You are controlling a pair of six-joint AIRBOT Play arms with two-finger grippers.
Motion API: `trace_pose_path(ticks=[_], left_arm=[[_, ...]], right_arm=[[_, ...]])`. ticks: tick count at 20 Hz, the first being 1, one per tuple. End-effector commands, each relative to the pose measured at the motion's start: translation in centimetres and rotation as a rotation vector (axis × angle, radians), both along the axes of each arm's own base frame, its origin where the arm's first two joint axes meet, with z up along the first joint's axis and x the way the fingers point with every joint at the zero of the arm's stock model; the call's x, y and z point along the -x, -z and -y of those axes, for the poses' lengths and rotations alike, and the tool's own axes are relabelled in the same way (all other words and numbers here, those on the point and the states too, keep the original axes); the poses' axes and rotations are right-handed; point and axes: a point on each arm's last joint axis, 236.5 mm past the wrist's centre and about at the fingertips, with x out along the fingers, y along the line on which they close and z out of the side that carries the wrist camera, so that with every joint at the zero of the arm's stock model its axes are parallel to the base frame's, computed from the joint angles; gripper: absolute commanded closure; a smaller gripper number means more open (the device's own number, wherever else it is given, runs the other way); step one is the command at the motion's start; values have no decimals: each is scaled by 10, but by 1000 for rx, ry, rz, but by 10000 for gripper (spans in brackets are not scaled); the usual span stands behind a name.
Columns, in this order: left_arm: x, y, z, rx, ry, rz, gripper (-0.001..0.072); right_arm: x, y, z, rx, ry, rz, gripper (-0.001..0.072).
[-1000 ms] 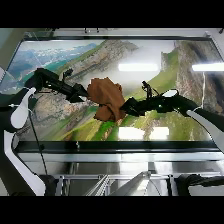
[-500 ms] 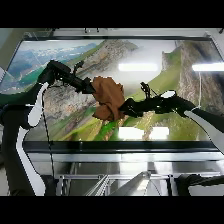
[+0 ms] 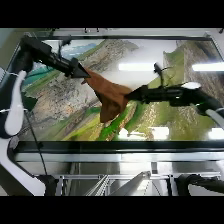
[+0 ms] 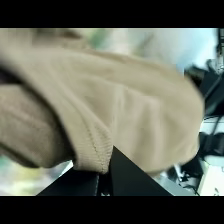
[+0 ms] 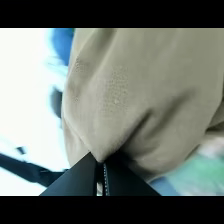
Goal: Fold the shirts.
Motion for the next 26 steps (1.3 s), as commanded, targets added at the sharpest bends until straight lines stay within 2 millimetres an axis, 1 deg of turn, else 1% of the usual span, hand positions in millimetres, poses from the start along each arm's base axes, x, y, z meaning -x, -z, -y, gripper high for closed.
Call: trace_pose_path(ticks=[1,2,3,4,5,6,7,8,9,10,12,13,14,15,16,17,18,19,20,21,22,23,24,26], left_arm=[[75,-138,6,54,79,272,689],[109,-180,12,57,96,387,688],[141,-216,17,65,107,503,687],[170,-250,21,68,88,628,687],[189,-276,21,66,53,732,686],[202,-294,16,44,5,823,685],[207,-300,10,17,-31,868,685],[205,-295,3,-16,-67,874,685],[195,-279,-3,-58,-98,842,685],[179,-250,-9,-107,-119,775,685],[142,-177,-14,-168,-146,601,684],[122,-135,-18,-187,-161,507,684],[101,-97,-24,-206,-182,429,684],[76,-58,-35,-224,-234,352,683],[51,-26,-52,-235,-303,293,680],[28,0,-70,-234,-374,237,605],[12,19,-86,-227,-427,191,344],[1,30,-101,-198,-476,144,40],[-5,37,-116,-181,-499,102,-9],[-6,43,-130,-175,-501,62,-8],[-3,49,-142,-172,-491,17,-8],[3,56,-153,-166,-476,-35,-8],[12,63,-160,-157,-458,-93,-8],[29,86,-166,-142,-434,-200,-8]], right_arm=[[51,-137,42,-110,23,350,685],[69,-170,51,-110,60,460,685],[86,-199,56,-89,107,571,685],[99,-223,59,-74,163,664,685],[106,-242,63,-65,225,733,685],[104,-253,67,-55,284,769,685],[93,-252,72,-25,336,776,685],[77,-242,75,10,360,755,685],[59,-224,72,26,352,700,684],[42,-204,64,25,324,634,684],[6,-146,41,43,256,500,684],[-16,-112,33,72,245,448,684],[-37,-78,30,105,254,393,676],[-60,-42,32,135,283,317,578],[-77,-12,35,157,302,257,372],[-90,13,39,172,311,206,317],[-97,26,43,170,307,174,318],[-100,30,48,152,295,145,317],[-99,28,54,131,291,123,317],[-96,22,64,115,289,103,317],[-91,18,73,114,281,83,318],[-81,17,83,135,263,52,318],[-67,25,90,188,234,1,327],[-33,50,98,309,178,-112,346]])
